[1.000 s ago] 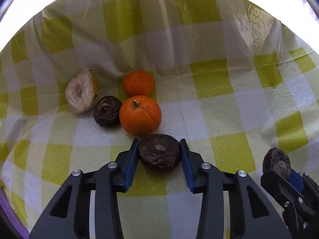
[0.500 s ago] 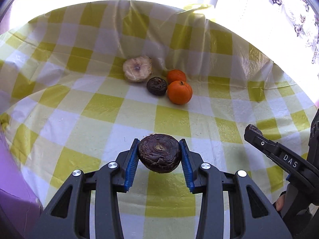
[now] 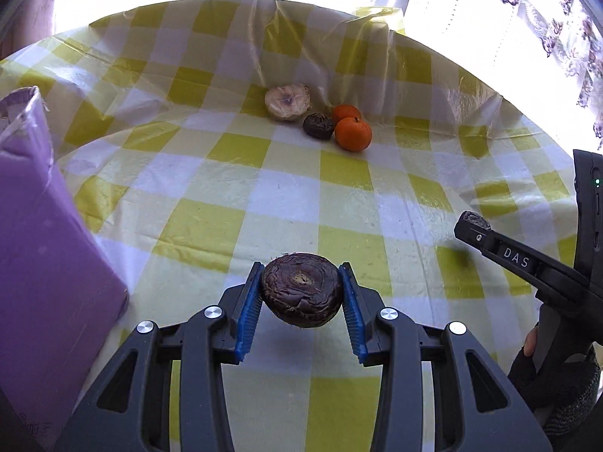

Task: Organize fruits
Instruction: 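Carry both mangosteens into the box and open both tools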

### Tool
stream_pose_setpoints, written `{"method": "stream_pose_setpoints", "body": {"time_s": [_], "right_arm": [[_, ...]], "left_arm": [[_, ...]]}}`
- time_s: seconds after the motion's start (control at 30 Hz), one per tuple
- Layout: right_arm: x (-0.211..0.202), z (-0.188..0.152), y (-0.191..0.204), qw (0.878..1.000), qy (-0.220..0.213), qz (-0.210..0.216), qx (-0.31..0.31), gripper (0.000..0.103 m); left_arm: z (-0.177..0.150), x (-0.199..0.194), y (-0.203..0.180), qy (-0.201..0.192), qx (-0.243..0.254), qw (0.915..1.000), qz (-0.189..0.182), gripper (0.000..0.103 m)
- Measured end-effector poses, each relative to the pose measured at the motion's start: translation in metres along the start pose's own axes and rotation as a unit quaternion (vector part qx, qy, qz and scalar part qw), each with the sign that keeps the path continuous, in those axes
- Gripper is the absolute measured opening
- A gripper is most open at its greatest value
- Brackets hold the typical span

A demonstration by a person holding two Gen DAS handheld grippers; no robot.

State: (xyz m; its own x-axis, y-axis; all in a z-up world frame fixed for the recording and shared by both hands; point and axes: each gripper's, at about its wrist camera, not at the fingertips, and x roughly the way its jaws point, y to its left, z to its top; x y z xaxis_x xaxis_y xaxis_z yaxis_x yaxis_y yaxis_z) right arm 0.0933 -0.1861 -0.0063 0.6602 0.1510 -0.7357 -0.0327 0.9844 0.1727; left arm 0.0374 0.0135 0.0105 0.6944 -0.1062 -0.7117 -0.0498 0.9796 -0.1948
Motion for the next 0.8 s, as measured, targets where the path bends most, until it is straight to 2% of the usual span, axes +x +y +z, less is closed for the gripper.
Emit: {"method": "stream_pose_setpoints", "body": {"time_s": [0.27,0.53,0.67,0.8], "right_arm": [[-0.043,-0.05,0.053,0.997,0.017,-0.019,-0.074,0.035],[-0.085,-0.078,0.071,0.992,0.045,-0.025,-0.116,0.035],[-0.115,-0.087,0.078,0.993,0.017,-0.013,-0.116,0.035],[-0.152,-0.089,0.095,0.991,-0.034,0.012,-0.126,0.035]], "left_arm": [[-0.031,-0.041,0.003,-0.008,0.036,0.9993,-0.003,0.038],[-0.047,-0.08,0.004,-0.001,0.057,0.9984,-0.002,0.038],[-0.052,-0.111,0.003,-0.03,0.068,0.9972,0.002,0.038],[-0.054,-0.155,0.009,-0.086,0.068,0.9938,0.017,0.038]]}}
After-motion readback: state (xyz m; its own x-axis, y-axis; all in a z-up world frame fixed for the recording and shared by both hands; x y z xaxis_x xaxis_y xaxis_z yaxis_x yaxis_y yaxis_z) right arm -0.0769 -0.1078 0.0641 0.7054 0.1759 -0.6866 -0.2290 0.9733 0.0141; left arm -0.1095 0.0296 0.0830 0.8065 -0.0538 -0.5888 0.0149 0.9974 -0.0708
